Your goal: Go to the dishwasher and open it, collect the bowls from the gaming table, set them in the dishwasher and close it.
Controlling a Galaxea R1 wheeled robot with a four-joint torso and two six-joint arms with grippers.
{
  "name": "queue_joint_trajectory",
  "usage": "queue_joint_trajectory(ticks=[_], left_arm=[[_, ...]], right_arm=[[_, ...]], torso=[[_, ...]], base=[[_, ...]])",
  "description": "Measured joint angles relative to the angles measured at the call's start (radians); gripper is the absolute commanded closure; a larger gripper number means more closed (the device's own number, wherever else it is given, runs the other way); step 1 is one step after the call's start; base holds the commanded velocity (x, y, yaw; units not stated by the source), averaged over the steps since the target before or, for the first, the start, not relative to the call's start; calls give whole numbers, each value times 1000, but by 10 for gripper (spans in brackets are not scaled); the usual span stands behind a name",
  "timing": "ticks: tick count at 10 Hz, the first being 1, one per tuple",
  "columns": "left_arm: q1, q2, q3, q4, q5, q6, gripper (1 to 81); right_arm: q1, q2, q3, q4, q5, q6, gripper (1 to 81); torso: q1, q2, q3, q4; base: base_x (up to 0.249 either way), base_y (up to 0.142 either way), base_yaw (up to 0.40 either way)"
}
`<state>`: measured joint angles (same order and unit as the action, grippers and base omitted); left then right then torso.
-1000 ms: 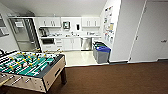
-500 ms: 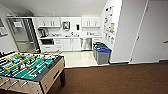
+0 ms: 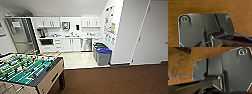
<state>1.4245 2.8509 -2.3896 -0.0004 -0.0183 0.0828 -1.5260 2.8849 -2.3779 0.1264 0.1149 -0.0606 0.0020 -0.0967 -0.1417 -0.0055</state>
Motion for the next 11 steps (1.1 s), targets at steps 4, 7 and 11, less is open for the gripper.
queue_joint_trajectory(ticks=[4,7,11], left_arm=[[0,-1,0,0,-1,0,10],[-1,-3,0,0,-1,0,10],[0,-3,1,0,-4,0,10]], right_arm=[[0,0,-7,4,0,1,10],[3,1,-8,3,0,1,10],[3,5,-8,2,0,-2,10]], torso=[[0,0,0,0],[0,0,0,0],[0,0,0,0]], base=[[146,0,0],[146,0,0],[149,0,0]])
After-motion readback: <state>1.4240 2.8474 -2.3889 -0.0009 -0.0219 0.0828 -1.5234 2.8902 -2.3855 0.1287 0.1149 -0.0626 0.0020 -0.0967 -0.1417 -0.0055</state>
